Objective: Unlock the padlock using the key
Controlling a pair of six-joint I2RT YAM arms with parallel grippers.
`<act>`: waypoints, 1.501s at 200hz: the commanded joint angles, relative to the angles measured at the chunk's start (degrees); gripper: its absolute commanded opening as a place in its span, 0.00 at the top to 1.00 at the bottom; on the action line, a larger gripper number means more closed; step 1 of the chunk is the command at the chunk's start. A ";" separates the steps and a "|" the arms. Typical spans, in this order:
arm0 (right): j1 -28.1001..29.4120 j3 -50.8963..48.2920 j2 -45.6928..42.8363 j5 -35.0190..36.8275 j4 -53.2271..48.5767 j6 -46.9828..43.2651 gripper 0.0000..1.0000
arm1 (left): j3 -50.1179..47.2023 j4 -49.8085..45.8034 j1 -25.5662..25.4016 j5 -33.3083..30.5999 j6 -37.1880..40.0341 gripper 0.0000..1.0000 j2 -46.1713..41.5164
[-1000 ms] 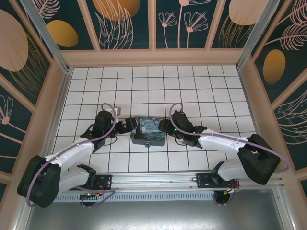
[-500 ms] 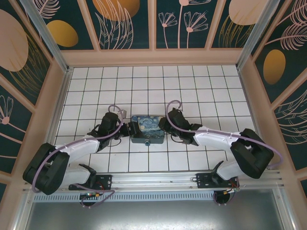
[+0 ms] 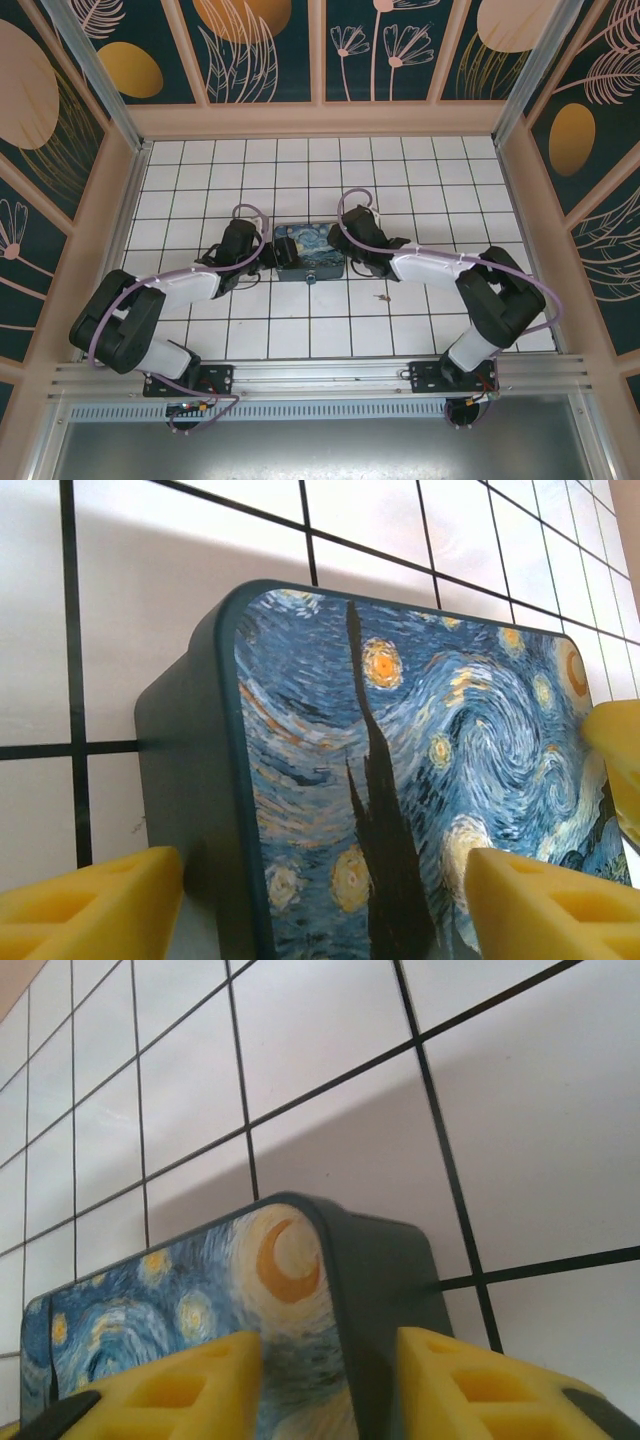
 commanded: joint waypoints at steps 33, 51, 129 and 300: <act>-1.68 -9.14 -18.61 -1.20 -5.57 -4.96 0.12 | 2.10 -2.91 -0.49 -3.70 2.90 0.12 -4.67; -3.33 -11.37 -23.41 -1.66 -10.90 -6.79 0.05 | 3.23 -6.03 -0.46 -4.81 3.79 0.06 -7.45; -8.03 -15.08 -25.26 -2.64 -23.62 -11.50 0.22 | 6.63 -11.54 -0.45 -8.48 0.12 0.01 -14.87; 0.32 -22.93 -23.16 -7.86 -15.00 -6.09 0.46 | 8.13 -9.68 -0.45 -3.08 -8.97 0.02 -8.52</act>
